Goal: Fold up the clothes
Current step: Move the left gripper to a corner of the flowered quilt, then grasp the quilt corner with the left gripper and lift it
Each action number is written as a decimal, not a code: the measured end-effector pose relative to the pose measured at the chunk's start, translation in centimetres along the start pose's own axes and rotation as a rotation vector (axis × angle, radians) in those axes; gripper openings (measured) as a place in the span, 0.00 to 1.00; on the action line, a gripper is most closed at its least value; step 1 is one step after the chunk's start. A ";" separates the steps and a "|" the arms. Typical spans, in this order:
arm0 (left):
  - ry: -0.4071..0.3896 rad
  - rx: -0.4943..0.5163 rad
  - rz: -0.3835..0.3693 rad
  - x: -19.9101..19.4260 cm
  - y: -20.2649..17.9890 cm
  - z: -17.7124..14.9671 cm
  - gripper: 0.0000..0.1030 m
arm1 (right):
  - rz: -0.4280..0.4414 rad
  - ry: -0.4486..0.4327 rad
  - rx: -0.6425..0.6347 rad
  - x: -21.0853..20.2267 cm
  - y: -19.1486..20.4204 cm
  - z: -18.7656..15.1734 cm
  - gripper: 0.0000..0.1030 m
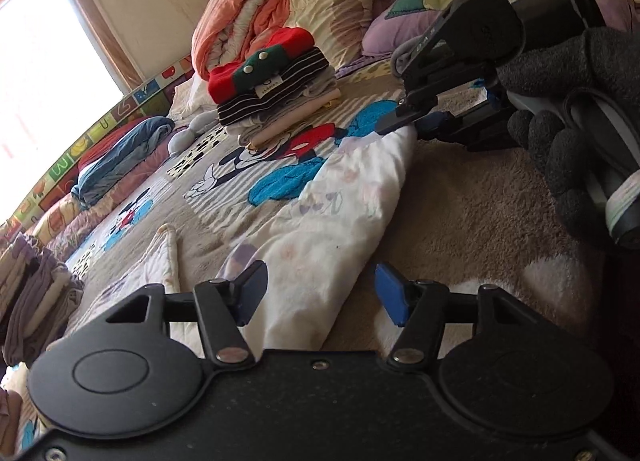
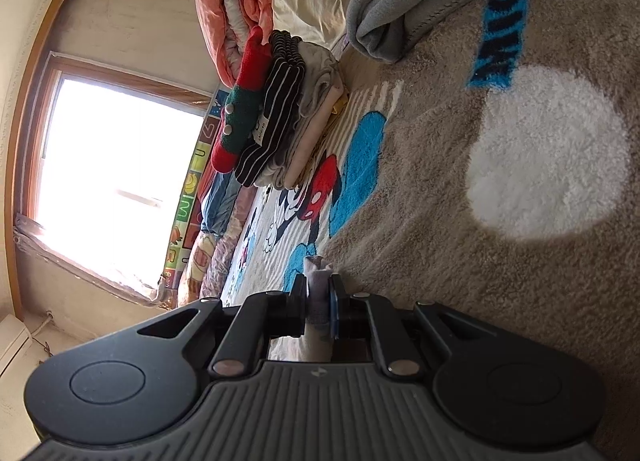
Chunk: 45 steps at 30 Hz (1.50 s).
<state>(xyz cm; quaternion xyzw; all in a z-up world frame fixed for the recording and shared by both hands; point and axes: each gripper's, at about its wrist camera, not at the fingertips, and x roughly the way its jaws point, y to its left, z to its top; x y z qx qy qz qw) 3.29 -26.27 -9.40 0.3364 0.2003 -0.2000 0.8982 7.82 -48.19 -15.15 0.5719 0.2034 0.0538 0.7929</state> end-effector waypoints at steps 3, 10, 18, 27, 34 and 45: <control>0.016 0.061 0.010 1.6 -1.3 1.2 0.52 | 0.009 0.007 0.017 -0.1 -0.3 0.1 0.15; 0.033 0.126 0.058 4.3 -3.2 3.8 0.40 | 0.022 -0.039 0.065 -1.1 -1.0 0.5 0.16; 0.026 -0.037 0.014 4.0 -0.4 5.6 0.07 | 0.014 -0.127 0.103 -2.0 -1.9 1.0 0.23; -0.057 -0.595 -0.151 -0.8 13.3 3.9 0.07 | 0.028 -0.113 -0.034 -1.6 0.6 0.0 0.49; -0.101 -0.928 -0.151 -4.1 22.3 -2.3 0.07 | 0.061 0.034 -0.367 0.1 6.5 -4.0 0.75; -0.153 -1.088 -0.107 -7.6 27.0 -9.5 0.07 | 0.130 0.291 -1.110 1.3 15.3 -18.8 0.74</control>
